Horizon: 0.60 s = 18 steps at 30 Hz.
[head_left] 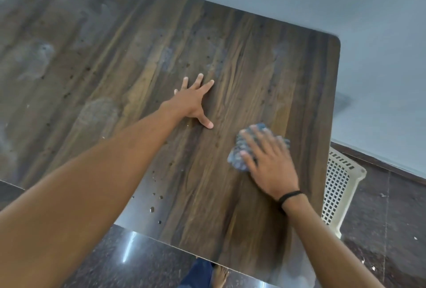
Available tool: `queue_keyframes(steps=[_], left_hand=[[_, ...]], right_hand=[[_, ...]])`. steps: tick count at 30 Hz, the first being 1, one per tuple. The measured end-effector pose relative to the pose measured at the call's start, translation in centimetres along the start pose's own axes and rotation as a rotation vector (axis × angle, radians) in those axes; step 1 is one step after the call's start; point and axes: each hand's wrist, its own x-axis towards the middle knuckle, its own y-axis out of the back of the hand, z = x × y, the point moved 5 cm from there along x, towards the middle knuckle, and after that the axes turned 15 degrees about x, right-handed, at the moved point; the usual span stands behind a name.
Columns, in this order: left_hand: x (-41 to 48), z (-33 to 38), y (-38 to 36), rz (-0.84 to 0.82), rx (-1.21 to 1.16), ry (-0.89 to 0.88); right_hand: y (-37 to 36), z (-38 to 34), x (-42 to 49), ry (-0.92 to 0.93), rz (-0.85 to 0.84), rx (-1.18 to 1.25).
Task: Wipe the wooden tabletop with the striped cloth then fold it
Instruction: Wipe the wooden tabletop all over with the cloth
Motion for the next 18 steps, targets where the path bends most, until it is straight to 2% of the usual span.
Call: queue_keyframes(steps=[2, 3, 4, 6, 7, 8, 10, 11, 12, 14, 15, 16, 18], left_hand=[[-0.1, -0.4, -0.1, 0.000, -0.011, -0.001], [0.0, -0.4, 0.0, -0.012, -0.012, -0.002], [0.1, -0.2, 0.0, -0.024, -0.010, -0.003], [0.1, 0.0, 0.0, -0.050, -0.005, 0.007], [0.2, 0.0, 0.2, -0.058, -0.004, 0.016], [0.3, 0.0, 0.4, -0.062, -0.005, 0.024], [0.7, 0.0, 1.5, -0.049, -0.005, 0.027], [1.0, 0.2, 2.3, -0.032, 0.000, 0.019], [1.3, 0.5, 3.2, -0.014, 0.008, 0.009], [2.3, 1.0, 4.5, -0.004, 0.026, -0.003], [2.8, 1.1, 4.5, -0.022, 0.027, -0.007], [3.2, 1.2, 4.3, -0.054, 0.030, -0.011], [3.6, 1.2, 3.4, -0.106, 0.065, -0.008]], right_hand=[[1.7, 2.8, 1.9, -0.259, 0.181, 0.025], [1.9, 2.7, 2.4, -0.334, 0.217, 0.035], [1.3, 1.1, 2.6, -0.313, 0.158, 0.031], [-0.5, -1.5, 1.6, -0.013, -0.057, -0.003], [-0.1, -0.8, 1.7, 0.053, -0.084, -0.005], [0.8, 1.1, 2.5, -0.008, -0.020, 0.003], [2.8, 4.0, 4.0, -0.324, 0.181, 0.044], [2.6, 3.7, 4.3, -0.388, 0.183, 0.051], [1.7, 2.0, 4.4, -0.317, 0.093, 0.038], [-0.2, -0.6, 3.4, -0.028, -0.101, 0.009], [0.2, -0.1, 3.5, 0.009, -0.106, 0.019], [1.0, 1.6, 4.1, -0.063, -0.030, 0.026], [2.7, 4.2, 5.5, -0.340, 0.151, 0.065]])
